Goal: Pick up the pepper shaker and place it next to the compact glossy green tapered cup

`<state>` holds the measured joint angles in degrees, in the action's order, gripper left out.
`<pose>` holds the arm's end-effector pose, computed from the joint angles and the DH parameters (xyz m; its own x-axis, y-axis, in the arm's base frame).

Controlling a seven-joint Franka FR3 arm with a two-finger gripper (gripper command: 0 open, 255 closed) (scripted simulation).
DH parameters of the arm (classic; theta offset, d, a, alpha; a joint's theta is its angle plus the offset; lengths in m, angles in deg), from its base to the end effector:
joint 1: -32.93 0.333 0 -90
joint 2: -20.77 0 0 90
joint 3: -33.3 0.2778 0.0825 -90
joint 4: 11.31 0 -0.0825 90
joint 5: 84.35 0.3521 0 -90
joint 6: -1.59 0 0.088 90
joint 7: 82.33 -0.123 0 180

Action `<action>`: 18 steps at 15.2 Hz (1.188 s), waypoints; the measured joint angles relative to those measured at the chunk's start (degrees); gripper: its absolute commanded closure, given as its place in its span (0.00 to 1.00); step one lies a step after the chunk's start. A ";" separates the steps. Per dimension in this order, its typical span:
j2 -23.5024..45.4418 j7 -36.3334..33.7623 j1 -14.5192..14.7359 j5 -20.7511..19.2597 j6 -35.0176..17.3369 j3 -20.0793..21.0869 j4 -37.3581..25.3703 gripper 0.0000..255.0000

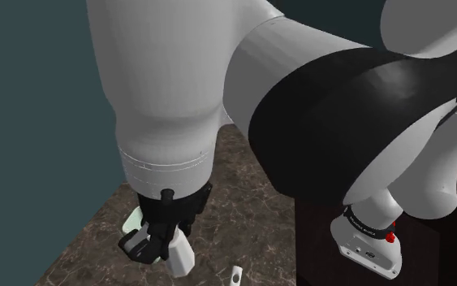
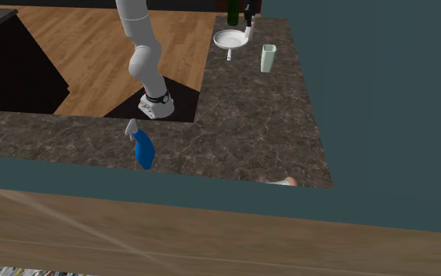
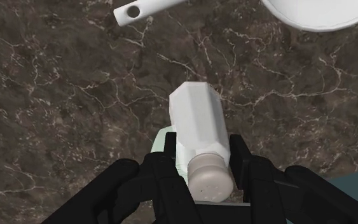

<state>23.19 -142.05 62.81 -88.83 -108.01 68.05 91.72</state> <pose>0.2457 0.4935 0.4807 0.9909 0.1052 0.0845 0.1091 -0.9931 -0.0427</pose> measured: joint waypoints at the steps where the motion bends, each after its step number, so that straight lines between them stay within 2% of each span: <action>1: 0.16 -0.17 0.05 -0.13 -0.71 0.03 0.59 1.00; 18: 3.56 -2.48 0.38 -2.94 -13.14 -0.15 10.37 1.00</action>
<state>26.74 -144.52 63.19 -91.77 -121.15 67.90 102.09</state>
